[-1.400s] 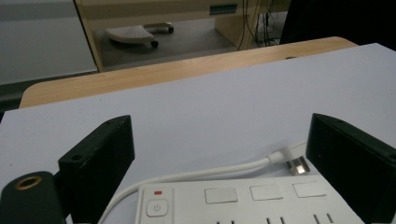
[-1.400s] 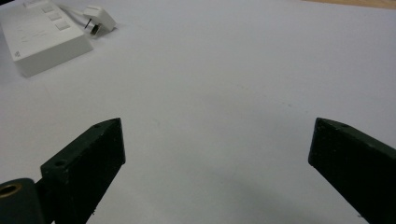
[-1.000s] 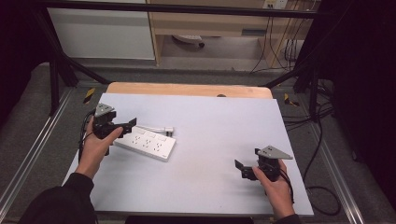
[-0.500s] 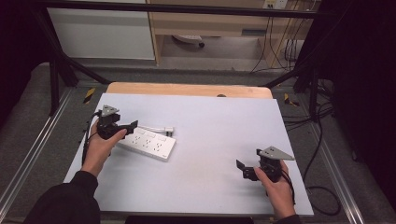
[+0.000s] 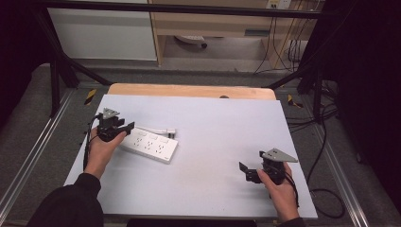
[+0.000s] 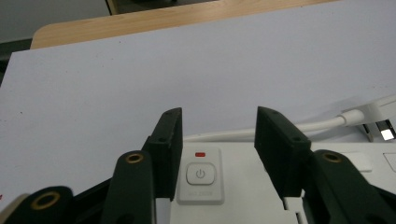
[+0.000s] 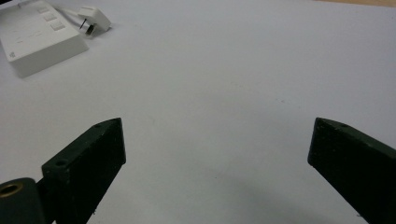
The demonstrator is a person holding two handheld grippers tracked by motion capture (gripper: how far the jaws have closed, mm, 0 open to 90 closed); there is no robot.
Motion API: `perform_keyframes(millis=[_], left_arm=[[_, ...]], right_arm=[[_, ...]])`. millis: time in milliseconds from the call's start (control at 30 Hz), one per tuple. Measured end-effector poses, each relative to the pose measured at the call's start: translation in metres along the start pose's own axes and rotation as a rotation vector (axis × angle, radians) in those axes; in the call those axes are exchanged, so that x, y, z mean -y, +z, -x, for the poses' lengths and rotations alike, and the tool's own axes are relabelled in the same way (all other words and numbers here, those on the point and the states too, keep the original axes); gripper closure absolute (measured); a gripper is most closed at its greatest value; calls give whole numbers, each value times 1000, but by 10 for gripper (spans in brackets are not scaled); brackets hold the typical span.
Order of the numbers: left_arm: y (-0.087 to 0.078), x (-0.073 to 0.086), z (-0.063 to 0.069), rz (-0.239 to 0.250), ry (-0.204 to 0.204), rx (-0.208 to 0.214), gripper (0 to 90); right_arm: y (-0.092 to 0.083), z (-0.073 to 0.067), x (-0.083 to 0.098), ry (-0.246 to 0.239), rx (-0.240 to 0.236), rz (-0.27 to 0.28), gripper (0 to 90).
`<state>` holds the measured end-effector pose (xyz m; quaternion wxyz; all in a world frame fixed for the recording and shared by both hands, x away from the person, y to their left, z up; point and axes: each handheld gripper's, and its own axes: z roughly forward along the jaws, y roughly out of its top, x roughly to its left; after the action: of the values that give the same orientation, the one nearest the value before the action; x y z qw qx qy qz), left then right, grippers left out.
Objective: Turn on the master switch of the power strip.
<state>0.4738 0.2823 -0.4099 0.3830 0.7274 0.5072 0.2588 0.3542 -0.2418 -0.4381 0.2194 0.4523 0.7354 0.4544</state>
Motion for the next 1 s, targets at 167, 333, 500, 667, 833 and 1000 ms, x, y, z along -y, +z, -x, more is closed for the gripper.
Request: perform_keyframes(millis=[167,333,500,667,833,1000], left_arm=[[2,1,-1,-12,-13,12,638],[2,3,-3,-18,-23,18,720],[3,5,-4,-13,-27,24,800],[4,7,-5,-5,-33,24,852],[4,9,-6,-3,-35,31,898],[4,11,-6,-2,-33,35,899]], right_arm=[[0,0,0,-5,1,3,47],[0,0,0,-5,0,2,47],[0,0,0,-5,0,2,47],[0,0,0,-4,0,2,47],[0,0,-1,0,-1,1,47],[0,0,-1,-4,-1,2,47]])
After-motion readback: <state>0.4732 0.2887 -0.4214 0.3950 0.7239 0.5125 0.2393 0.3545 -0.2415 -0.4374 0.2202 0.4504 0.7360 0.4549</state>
